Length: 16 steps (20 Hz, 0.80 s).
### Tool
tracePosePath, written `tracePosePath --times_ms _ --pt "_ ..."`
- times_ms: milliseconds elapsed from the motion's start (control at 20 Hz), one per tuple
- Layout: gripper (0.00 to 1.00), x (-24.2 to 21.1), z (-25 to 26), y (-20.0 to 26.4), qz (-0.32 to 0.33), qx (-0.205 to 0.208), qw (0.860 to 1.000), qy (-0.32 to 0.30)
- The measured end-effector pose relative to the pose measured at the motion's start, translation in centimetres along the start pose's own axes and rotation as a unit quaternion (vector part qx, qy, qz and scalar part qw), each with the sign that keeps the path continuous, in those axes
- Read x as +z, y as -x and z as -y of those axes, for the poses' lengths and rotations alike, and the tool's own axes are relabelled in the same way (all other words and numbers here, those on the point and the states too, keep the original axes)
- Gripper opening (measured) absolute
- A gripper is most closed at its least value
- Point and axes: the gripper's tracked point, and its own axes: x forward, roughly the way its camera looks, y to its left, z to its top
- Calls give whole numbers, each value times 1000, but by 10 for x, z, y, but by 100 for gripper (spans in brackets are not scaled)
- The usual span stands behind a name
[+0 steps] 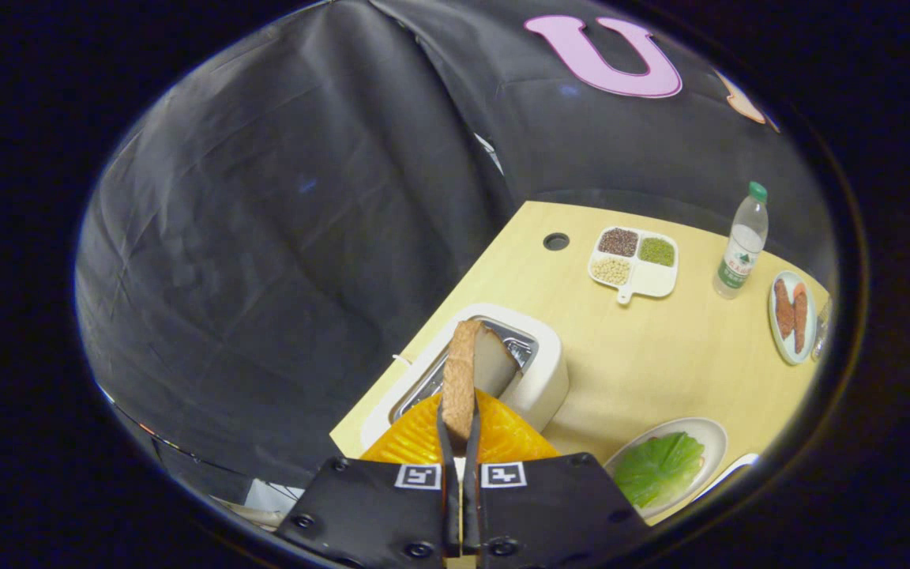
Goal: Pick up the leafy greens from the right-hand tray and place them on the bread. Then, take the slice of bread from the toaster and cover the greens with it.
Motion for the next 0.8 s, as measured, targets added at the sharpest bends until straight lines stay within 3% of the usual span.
tracePosePath --times_ms 800 --pt "5 -3 49 51 32 28 995 -87"
